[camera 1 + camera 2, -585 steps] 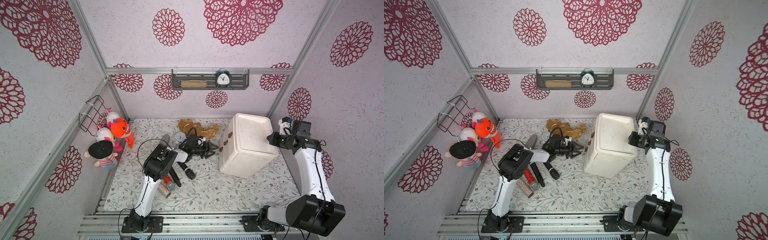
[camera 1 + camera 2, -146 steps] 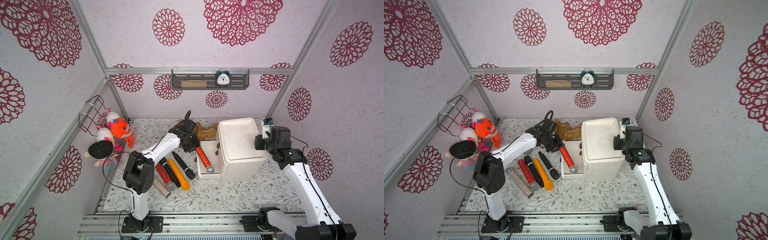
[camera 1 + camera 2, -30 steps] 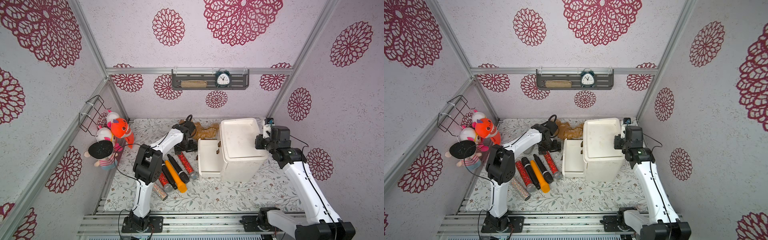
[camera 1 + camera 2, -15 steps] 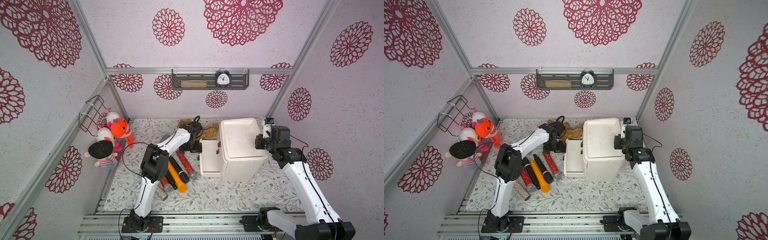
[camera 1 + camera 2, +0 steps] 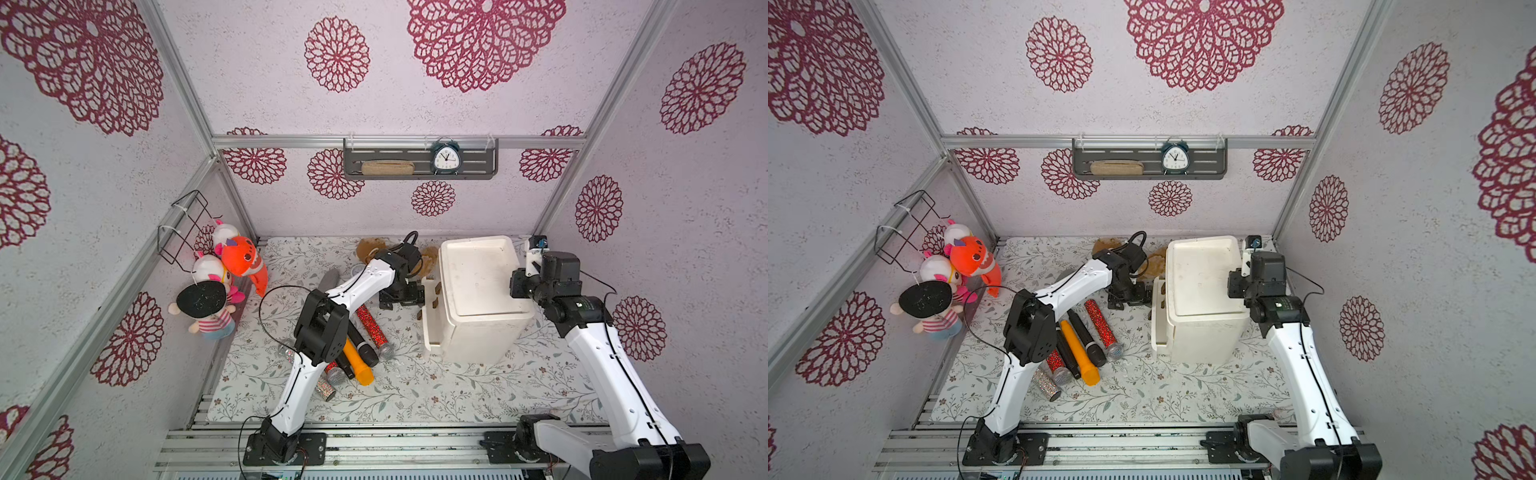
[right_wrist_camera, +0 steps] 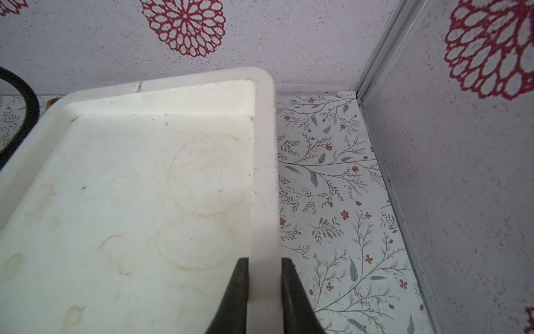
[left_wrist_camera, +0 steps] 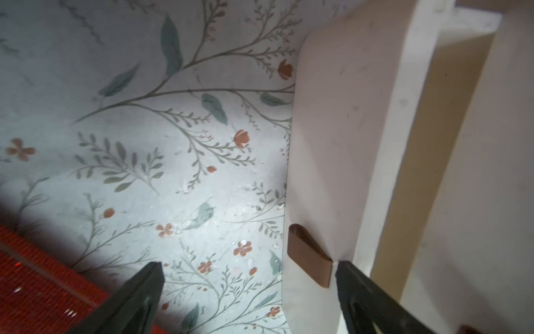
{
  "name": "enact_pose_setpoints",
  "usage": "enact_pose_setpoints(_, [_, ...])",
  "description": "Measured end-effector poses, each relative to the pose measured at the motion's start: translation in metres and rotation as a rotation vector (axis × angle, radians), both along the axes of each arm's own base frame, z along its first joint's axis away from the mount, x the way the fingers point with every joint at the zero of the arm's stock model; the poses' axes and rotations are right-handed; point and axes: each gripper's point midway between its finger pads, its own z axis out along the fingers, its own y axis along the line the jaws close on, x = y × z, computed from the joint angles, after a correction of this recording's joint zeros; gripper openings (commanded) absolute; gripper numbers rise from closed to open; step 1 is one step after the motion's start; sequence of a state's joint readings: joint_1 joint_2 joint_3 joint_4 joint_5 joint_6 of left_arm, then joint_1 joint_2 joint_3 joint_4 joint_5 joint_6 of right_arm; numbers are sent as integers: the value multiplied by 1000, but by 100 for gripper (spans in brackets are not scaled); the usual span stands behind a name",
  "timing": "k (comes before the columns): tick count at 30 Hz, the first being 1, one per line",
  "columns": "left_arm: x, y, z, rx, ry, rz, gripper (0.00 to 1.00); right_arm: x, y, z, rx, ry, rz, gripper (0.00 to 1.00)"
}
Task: Take the microphone out of the drawer
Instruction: Close the drawer of the storage box.
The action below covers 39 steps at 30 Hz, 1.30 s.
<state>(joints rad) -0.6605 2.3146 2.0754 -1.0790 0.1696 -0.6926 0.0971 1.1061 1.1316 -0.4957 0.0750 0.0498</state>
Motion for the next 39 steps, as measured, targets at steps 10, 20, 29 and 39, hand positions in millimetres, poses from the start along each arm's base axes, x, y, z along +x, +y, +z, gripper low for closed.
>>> enact_pose_setpoints(10, [-2, -35, 3, -122, 21, -9, 97, 0, 0, 0, 4, 0, -1, 0])
enact_pose_setpoints(20, [-12, -17, -1, -103, 43, 25, 97, 0, 1, 0, 3, 0, 2, 0])
enact_pose_setpoints(29, [-10, 14, 8, -39, 22, 52, 97, 0, 1, 0, 3, -1, 2, 0])
enact_pose_setpoints(39, [-5, -19, -1, -86, 34, 9, 97, 0, 3, 0, 8, -1, 9, 0])
